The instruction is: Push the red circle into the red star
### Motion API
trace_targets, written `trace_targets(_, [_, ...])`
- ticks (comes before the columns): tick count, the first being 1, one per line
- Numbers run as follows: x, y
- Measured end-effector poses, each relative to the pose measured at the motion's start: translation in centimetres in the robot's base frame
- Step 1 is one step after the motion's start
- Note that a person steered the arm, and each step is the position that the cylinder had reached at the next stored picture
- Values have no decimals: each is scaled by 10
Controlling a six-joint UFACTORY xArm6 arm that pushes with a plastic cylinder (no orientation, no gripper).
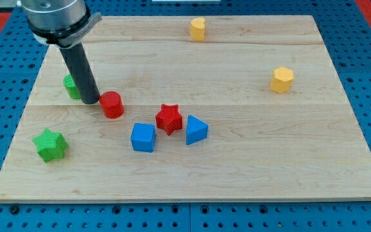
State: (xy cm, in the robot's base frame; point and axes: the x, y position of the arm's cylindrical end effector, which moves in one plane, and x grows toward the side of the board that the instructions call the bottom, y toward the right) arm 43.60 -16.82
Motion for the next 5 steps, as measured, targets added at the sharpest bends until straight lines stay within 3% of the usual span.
trace_targets(3, [1, 109])
trace_targets(5, [-12, 92])
